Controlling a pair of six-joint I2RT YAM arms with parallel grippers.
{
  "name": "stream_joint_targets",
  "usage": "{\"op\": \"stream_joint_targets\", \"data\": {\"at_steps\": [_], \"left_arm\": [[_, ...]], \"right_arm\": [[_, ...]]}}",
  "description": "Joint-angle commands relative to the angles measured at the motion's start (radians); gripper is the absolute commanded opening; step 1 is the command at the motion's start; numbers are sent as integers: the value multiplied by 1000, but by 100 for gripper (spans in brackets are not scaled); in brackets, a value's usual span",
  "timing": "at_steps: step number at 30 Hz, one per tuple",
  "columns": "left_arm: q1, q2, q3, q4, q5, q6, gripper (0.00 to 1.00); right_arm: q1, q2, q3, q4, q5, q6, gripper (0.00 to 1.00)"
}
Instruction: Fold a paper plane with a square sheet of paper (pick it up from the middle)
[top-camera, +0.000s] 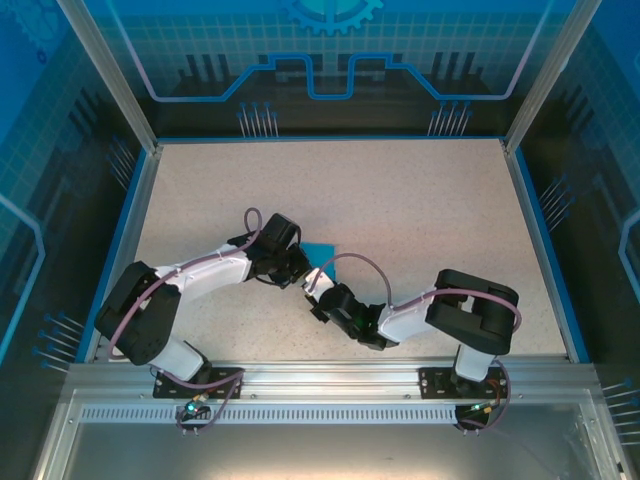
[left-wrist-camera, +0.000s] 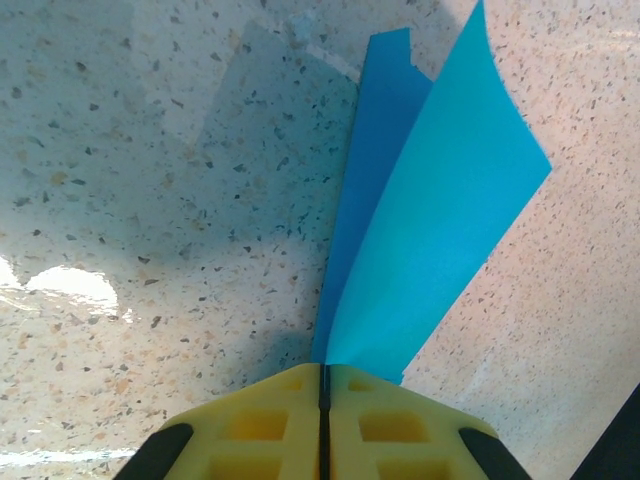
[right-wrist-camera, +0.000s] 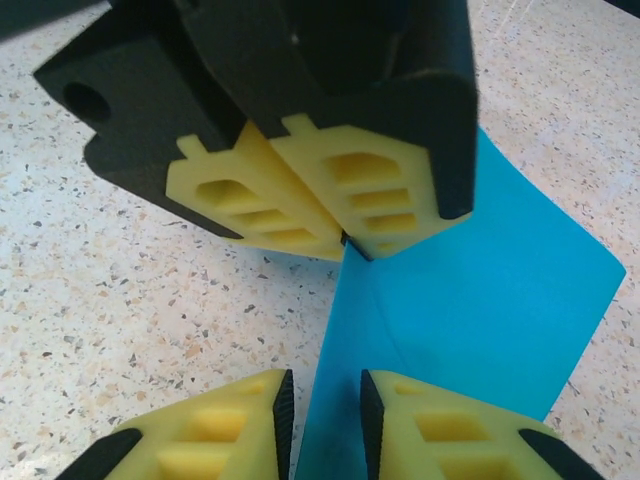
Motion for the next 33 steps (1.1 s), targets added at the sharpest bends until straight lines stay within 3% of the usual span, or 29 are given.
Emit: {"op": "stream_joint_targets", "data": {"at_steps": [1,7,15,22,26,33], "left_arm": [[10,-24,-19,-2,29,-22,7],[20,-27,-20,-1,43,-19,12],[56,-57,-11,-24,45,25,42],[109,-104,6,-59,32,127,66],[114,-113,-1,-39,31,162,73],[114,-120,-58,73,56,187,75]], "right_arm": [[0,19,-12,47,17,-12,21],[-15,4,-27,45,-1,-5,12],[-63,-39,-53,38,-98,51,0],[-178,-111,-104,54,-330,174,0],[-264,-132,-119,72,-477,254,0],[-387,-102,-125,116,-687,401,0]]}}
